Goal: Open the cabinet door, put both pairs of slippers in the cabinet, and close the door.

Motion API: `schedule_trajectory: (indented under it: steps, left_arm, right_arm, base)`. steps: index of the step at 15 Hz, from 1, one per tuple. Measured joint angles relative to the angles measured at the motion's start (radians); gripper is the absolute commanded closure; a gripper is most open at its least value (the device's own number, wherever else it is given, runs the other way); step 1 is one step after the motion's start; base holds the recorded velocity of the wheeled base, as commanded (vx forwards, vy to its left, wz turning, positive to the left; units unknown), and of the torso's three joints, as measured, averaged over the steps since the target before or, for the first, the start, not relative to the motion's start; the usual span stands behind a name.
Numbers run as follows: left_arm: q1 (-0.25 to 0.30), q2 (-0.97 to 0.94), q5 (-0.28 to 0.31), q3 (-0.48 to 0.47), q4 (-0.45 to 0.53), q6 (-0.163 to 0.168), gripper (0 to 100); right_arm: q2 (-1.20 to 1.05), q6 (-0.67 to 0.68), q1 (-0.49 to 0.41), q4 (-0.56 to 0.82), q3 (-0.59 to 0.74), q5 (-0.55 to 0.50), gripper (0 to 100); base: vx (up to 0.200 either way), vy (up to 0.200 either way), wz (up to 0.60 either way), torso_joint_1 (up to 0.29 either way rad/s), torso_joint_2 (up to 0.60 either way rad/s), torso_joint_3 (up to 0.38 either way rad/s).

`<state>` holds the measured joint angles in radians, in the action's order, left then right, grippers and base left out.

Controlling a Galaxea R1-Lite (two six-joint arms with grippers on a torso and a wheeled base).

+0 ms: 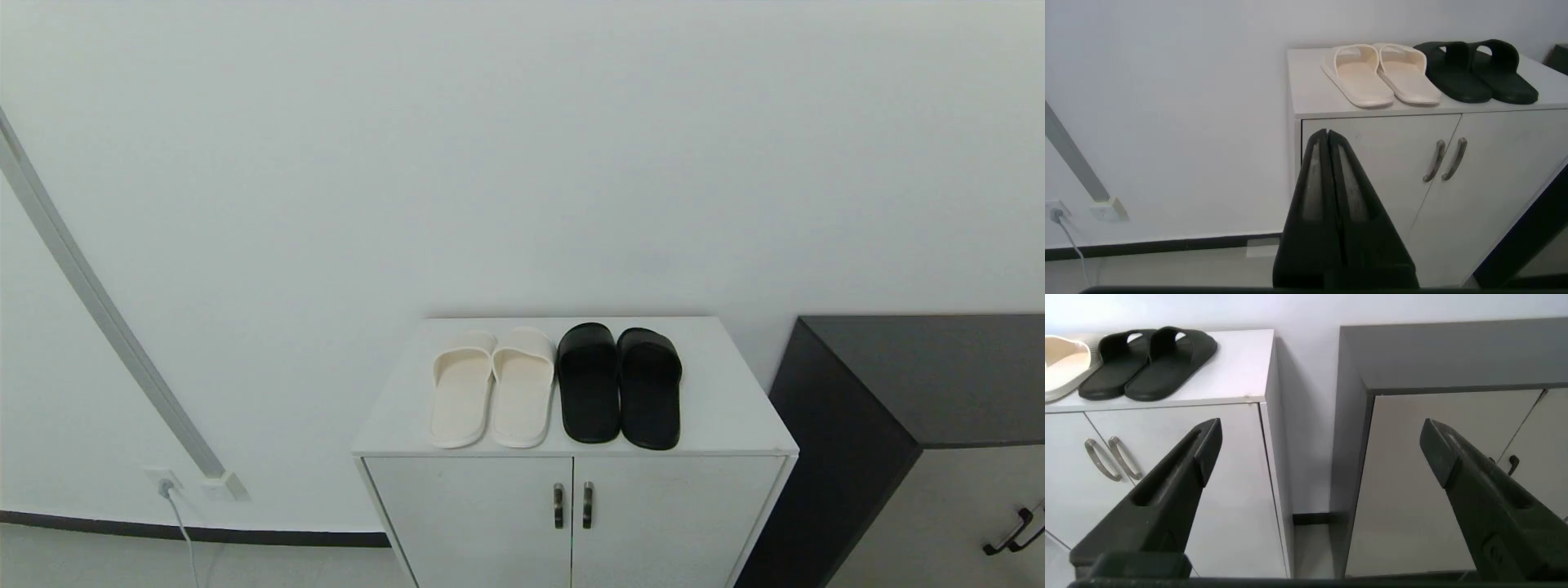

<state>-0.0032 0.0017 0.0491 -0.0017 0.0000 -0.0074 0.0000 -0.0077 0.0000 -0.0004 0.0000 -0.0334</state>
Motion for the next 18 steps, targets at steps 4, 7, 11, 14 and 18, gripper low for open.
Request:
schedule_trajectory:
  steps: [4,7,11,14,18]
  left_arm:
    - [0.0,0.0,0.0,0.0,0.0,0.0,100]
    - [0.0,0.0,0.0,0.0,0.0,0.0,100]
    - [0.0,0.0,0.0,0.0,0.0,0.0,100]
    - [0.0,0.0,0.0,0.0,0.0,0.0,100]
    - [0.0,0.0,0.001,0.0,0.0,0.0,100]
  right_arm:
    - [0.0,-0.002,0.0,0.0,0.0,0.0,0]
    - [0.0,-0.007,0.0,0.0,-0.001,0.0,0]
    - [0.004,0.017,0.001,0.0,-0.022,-0.001,0]
    - [0.092,0.07,0.034,0.055,-0.162,0.027,0]
    - [0.325,0.081,0.068,0.0,-0.204,0.139,0]
  base:
    - [0.0,0.0,0.0,0.0,0.0,0.0]
    - [0.0,0.0,0.0,0.0,0.0,0.0]
    - [0.0,0.0,0.0,0.0,0.0,0.0]
    - [0.0,0.0,0.0,0.0,0.0,0.0]
    - [0.0,0.0,0.0,0.0,0.0,0.0]
